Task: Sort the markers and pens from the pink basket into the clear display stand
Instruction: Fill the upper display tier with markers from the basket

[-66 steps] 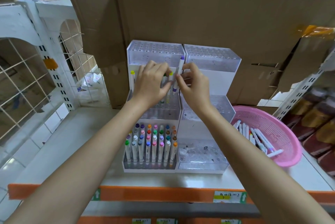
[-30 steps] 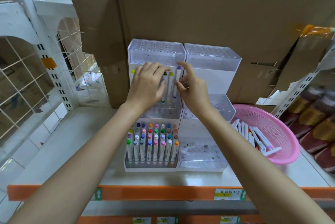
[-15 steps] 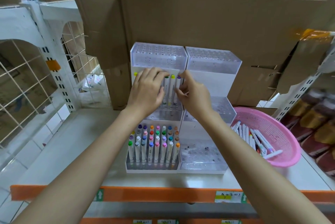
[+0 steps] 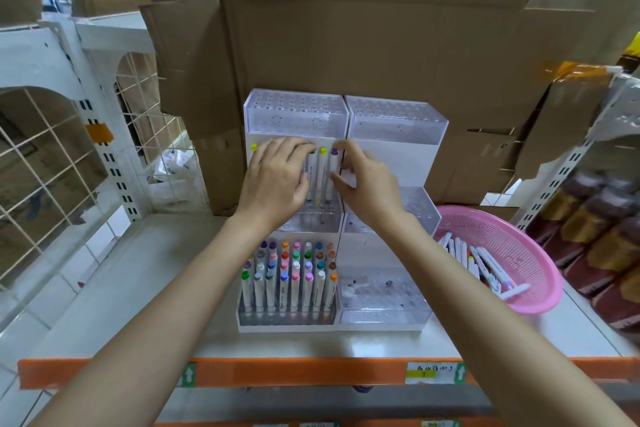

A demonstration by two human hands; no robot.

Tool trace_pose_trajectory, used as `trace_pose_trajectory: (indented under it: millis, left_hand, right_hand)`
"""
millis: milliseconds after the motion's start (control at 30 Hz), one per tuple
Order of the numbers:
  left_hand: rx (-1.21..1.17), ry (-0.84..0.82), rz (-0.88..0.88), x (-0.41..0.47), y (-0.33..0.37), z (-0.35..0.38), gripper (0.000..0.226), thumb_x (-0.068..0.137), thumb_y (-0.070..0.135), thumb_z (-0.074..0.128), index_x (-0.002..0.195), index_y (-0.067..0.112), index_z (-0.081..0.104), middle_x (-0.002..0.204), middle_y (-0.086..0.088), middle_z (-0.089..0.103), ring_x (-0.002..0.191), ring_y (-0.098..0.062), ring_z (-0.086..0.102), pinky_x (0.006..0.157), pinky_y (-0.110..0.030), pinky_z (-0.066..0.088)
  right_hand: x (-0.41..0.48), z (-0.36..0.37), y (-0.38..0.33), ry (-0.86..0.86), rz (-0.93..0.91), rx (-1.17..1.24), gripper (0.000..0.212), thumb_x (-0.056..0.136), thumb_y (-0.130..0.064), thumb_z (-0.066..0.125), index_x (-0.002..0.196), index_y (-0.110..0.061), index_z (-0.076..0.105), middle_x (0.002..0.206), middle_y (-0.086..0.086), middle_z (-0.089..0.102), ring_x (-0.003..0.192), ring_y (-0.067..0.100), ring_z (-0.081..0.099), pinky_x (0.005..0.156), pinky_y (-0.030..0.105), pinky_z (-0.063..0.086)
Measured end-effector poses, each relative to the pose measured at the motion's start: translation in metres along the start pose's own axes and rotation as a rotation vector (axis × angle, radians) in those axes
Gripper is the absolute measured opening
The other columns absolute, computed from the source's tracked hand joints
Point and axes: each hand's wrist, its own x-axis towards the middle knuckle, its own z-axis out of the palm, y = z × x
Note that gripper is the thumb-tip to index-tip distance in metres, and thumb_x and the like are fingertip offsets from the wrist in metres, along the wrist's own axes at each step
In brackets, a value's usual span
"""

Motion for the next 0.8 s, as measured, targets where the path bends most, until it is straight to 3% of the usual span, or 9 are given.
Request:
trace_pose_trajectory:
  millis: [133,333,633,800]
  left_hand:
    - [0.013,0.002,0.011,-0.002,0.015,-0.002,0.042,0.085,0.023,0.056,0.126,0.013,0.057,0.124,-0.004,0.059,0.117,-0.022,0.052,0.105,-0.039,0.034]
    - [-0.012,-0.041,0.039,-0.014,0.064,0.013,0.044,0.086,0.034,0.046,0.122,0.013,0.059,0.121,-0.004,0.060,0.114,-0.023,0.054,0.102,-0.038,0.035]
    - [-0.047,-0.120,0.119,-0.018,0.164,0.049,0.043,0.080,0.037,0.046,0.113,0.014,0.063,0.106,-0.004,0.064,0.095,-0.026,0.060,0.083,-0.038,0.040]
    - [-0.092,-0.105,0.183,-0.013,0.225,0.081,0.039,0.083,0.037,0.047,0.110,0.014,0.065,0.107,-0.003,0.064,0.098,-0.025,0.060,0.088,-0.039,0.043]
  right_hand:
    - [-0.007,-0.006,0.007,0.038,-0.039,-0.070,0.048,0.090,-0.024,0.061,0.134,-0.014,0.047,0.120,0.005,0.061,0.110,0.027,0.055,0.077,0.034,0.044]
    - [-0.038,-0.022,0.034,0.053,-0.056,-0.191,0.046,0.085,-0.027,0.066,0.129,-0.015,0.057,0.120,0.006,0.062,0.108,0.032,0.058,0.086,0.043,0.047]
    - [-0.109,-0.071,0.110,0.078,0.038,-0.170,0.038,0.081,-0.024,0.059,0.117,-0.013,0.064,0.118,0.006,0.064,0.108,0.028,0.059,0.090,0.040,0.048]
    - [-0.143,-0.098,0.160,0.019,0.141,-0.186,0.041,0.080,-0.029,0.059,0.119,-0.018,0.063,0.118,0.005,0.063,0.108,0.029,0.058,0.090,0.041,0.048]
